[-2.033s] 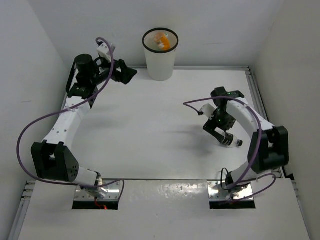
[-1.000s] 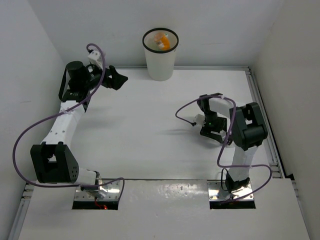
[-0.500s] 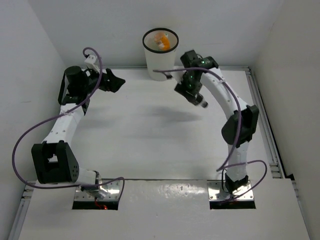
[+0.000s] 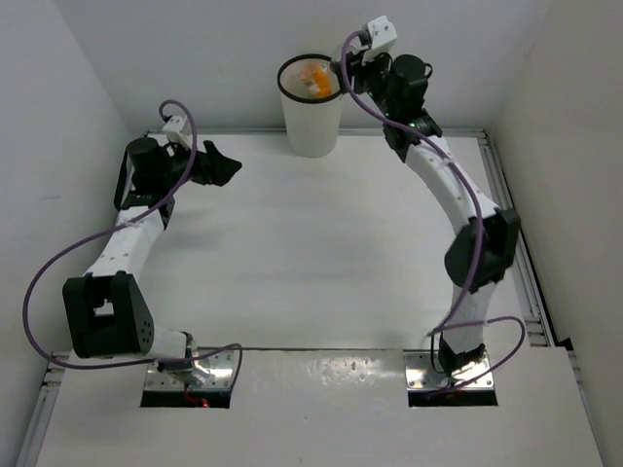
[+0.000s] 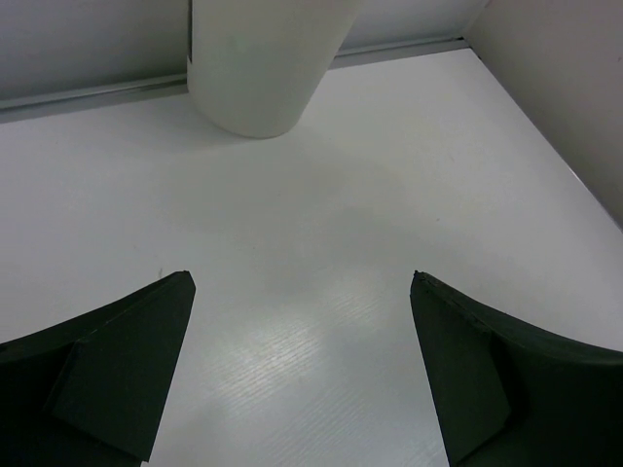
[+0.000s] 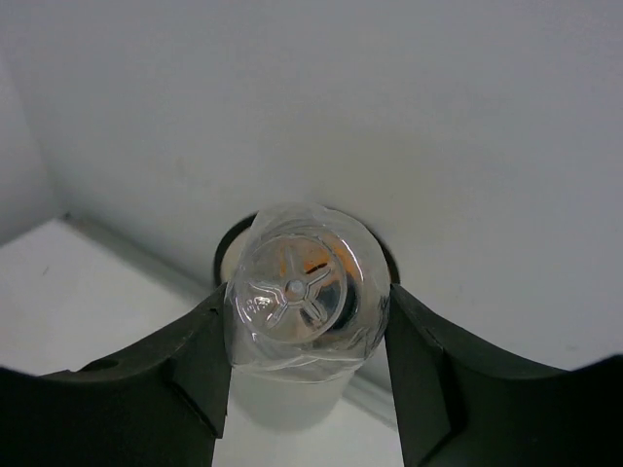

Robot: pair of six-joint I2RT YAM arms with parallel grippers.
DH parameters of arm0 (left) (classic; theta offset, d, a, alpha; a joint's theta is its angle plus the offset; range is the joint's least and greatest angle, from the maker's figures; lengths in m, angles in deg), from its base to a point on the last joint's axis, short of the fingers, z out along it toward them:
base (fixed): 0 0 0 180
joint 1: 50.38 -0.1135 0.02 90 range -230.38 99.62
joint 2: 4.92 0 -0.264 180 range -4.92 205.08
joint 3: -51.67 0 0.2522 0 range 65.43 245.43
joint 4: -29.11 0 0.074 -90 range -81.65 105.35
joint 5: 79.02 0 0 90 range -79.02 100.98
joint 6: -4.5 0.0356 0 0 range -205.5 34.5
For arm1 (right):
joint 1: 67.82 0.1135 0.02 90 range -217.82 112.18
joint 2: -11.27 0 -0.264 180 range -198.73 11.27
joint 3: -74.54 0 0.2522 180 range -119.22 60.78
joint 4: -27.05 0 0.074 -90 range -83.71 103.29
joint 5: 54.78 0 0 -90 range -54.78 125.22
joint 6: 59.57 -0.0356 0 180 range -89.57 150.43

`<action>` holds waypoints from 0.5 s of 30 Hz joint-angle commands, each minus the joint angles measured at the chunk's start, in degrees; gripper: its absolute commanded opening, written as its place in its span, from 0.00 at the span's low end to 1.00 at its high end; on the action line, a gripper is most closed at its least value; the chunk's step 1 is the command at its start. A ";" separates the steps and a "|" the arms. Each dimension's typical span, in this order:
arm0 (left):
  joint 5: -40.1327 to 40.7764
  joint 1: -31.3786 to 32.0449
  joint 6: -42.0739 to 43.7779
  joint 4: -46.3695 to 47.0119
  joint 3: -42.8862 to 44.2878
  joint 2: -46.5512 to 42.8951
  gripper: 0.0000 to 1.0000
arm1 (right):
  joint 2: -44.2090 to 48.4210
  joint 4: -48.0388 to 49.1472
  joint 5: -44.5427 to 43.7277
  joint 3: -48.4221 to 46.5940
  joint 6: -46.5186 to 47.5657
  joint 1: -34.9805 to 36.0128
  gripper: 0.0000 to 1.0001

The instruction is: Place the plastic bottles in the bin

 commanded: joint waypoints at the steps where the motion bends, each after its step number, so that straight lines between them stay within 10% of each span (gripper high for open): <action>1: -0.51 -1.12 -0.58 2.98 -1.14 -1.19 1.00 | -11.16 22.64 -6.74 -6.54 -6.66 -0.78 0.00; 15: -0.51 -3.93 0.48 2.45 -3.86 -0.67 1.00 | -29.48 29.01 -9.93 -19.41 -9.03 -2.36 0.07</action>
